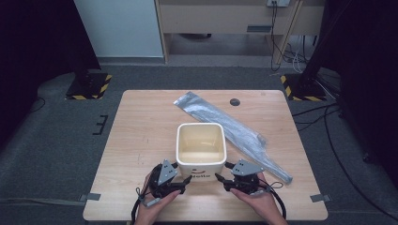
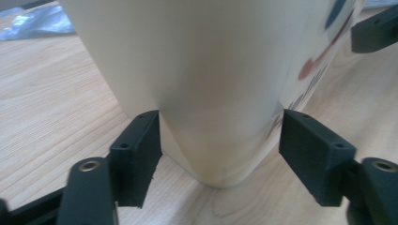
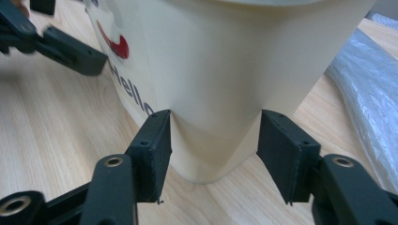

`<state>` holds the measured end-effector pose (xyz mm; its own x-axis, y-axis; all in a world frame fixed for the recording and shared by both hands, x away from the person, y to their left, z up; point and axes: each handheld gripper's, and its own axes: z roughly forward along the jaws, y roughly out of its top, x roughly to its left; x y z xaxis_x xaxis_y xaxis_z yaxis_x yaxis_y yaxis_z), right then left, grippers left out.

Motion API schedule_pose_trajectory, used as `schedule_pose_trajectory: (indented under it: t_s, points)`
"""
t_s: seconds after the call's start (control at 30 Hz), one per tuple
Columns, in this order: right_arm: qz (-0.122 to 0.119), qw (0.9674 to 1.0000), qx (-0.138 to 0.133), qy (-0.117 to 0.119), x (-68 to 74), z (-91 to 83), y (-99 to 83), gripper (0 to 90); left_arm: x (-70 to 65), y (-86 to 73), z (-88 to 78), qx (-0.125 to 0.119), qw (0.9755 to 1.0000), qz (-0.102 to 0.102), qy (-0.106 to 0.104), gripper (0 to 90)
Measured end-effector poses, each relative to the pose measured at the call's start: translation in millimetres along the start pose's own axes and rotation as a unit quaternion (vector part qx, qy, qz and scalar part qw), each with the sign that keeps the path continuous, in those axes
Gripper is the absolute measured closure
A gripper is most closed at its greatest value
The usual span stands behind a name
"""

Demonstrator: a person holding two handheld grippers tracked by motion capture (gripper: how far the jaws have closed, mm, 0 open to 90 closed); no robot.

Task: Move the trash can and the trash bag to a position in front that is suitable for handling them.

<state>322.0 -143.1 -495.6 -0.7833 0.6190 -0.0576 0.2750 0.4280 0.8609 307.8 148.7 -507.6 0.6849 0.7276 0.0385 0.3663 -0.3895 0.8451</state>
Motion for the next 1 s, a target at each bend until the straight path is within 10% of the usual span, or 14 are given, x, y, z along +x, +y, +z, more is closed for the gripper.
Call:
schedule_pose_trajectory:
  t_s: [0.63,1.0]
  points:
    - [0.022,0.9996,-0.02,-0.005,-5.6,6.7,0.3,49.7,7.5,-2.9,-3.0,-0.012,0.9998,0.004,0.013,48.6]
    - [0.044,0.9979,0.026,-0.04,-17.6,0.1,-18.5,21.8,18.8,-5.6,-26.6,0.009,0.9994,-0.027,0.019,11.8]
